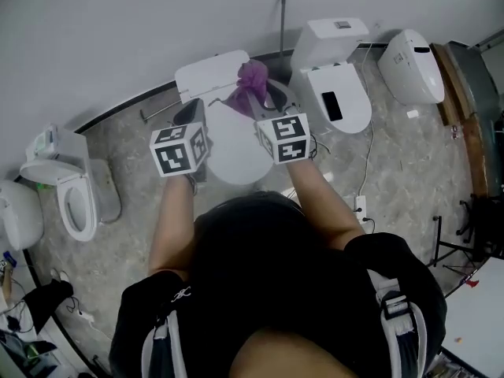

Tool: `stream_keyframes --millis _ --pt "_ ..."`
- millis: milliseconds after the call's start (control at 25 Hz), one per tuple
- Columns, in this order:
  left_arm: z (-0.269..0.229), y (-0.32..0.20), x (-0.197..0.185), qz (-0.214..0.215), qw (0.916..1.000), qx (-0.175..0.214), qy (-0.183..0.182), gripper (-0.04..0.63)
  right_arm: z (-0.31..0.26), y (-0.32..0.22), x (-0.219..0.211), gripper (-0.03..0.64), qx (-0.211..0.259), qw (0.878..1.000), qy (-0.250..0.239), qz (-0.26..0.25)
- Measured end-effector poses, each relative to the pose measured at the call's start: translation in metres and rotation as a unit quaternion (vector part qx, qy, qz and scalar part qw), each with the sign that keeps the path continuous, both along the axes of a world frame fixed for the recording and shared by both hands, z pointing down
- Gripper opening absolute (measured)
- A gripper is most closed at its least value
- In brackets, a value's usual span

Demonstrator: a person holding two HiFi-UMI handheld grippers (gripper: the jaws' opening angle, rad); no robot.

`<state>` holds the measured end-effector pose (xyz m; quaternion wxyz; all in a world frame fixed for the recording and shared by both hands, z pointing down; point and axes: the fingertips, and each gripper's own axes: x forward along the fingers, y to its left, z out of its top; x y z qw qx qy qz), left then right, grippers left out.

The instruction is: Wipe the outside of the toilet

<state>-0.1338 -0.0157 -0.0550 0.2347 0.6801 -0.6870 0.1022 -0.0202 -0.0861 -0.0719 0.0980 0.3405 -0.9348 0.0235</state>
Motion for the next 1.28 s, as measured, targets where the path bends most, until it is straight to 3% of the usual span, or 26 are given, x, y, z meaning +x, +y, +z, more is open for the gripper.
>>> stream_keyframes --millis 320,480,680,920,1120,1280 --pt "0.03 -0.04 -0.019 -0.083 0.9958 -0.038 0.01 0.009 0.037 -0.06 -0.031 0.127 -0.035 0.995 0.014 -0.09" --pt "0.05 -0.041 -0.03 -0.119 0.9913 -0.052 0.019 0.009 0.06 -0.071 -0.057 0.127 -0.039 0.987 0.032 -0.149" --pt "0.078 -0.027 -0.054 -0.145 0.9859 -0.074 0.037 0.009 0.088 -0.076 -0.1 0.127 -0.053 0.982 0.04 -0.178" --pt "0.11 -0.026 -0.123 -0.144 0.9854 -0.078 0.048 0.009 0.122 -0.082 -0.18 0.127 -0.048 0.98 0.075 -0.181" --pt "0.157 -0.048 -0.198 -0.136 0.9828 -0.069 0.104 0.009 0.172 -0.092 -0.25 0.127 -0.039 0.979 0.12 -0.159" --pt "0.208 -0.08 -0.253 -0.108 0.9844 -0.071 0.119 0.009 0.216 -0.109 -0.306 0.127 -0.05 0.978 0.141 -0.145"
